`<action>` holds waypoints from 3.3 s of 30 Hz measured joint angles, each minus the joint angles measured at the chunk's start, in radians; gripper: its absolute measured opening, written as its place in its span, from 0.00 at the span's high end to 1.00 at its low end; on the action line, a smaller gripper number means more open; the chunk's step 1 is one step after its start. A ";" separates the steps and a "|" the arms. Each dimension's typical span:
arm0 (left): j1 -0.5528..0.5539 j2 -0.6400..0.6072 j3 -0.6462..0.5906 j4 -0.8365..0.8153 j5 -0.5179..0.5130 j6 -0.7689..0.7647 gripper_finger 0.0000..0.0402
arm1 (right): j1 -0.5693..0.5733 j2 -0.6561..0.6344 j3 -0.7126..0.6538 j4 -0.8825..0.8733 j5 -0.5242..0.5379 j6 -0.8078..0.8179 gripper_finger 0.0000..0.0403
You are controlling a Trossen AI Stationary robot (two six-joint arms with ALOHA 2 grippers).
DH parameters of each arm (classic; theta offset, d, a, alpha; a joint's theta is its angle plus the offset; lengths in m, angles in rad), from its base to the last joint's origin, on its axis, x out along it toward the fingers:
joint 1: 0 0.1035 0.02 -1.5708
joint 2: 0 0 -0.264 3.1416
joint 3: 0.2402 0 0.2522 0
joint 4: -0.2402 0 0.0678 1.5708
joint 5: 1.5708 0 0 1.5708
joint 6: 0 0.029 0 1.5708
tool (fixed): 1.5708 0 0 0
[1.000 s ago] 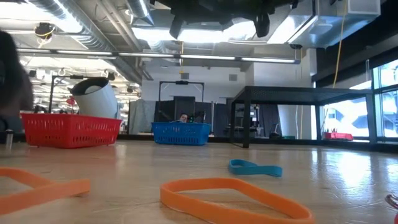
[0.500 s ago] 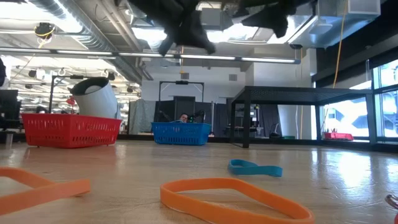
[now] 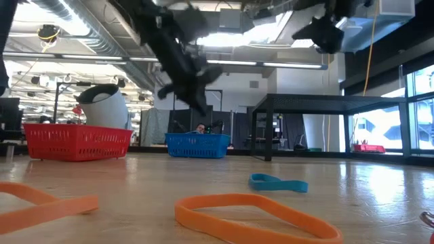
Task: Pick & Place Office Desk Supplies
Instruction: Put the black rubber band into the blue bin, then put the orange rubber band into the blue bin
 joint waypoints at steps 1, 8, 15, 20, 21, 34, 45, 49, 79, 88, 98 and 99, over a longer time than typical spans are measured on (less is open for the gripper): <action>0.013 0.018 0.000 -0.001 0.000 -0.011 0.99 | 0.002 0.004 0.000 -0.016 -0.015 0.019 0.36; 0.076 0.099 0.000 -0.001 0.035 -0.035 0.99 | 0.031 0.011 0.000 -0.142 -0.016 0.091 0.36; 0.096 0.105 0.000 -0.001 0.014 -0.035 0.98 | 0.055 0.011 0.000 -0.152 -0.006 0.096 0.36; 0.096 0.101 0.000 -0.003 0.003 -0.039 0.87 | 0.058 0.011 0.000 -0.152 -0.004 0.091 0.36; 0.096 0.101 0.000 -0.005 0.008 -0.039 0.84 | 0.058 0.011 0.000 -0.151 -0.004 0.089 0.36; 0.089 -0.016 0.000 -0.075 0.122 -0.035 0.54 | 0.058 0.011 0.000 -0.178 -0.004 0.065 0.36; -0.285 -0.131 0.000 -0.075 0.346 0.061 0.55 | 0.058 0.011 0.000 -0.191 -0.004 -0.007 0.36; -0.500 -0.126 0.000 -0.073 0.343 0.070 0.54 | 0.058 0.011 0.000 -0.191 -0.004 -0.048 0.36; -0.954 0.132 0.000 0.000 0.163 0.000 0.54 | 0.058 0.011 0.000 -0.192 -0.004 -0.220 0.36; -0.950 0.207 0.000 -0.014 0.232 0.108 0.54 | 0.058 0.011 0.000 -0.192 -0.004 -0.192 0.36; -0.944 0.241 0.005 -0.052 0.212 0.142 0.69 | 0.058 0.011 0.000 -0.197 0.041 -0.115 0.36; -0.944 0.240 0.004 -0.053 0.207 0.145 0.73 | 0.059 0.011 0.000 -0.197 0.040 -0.088 0.36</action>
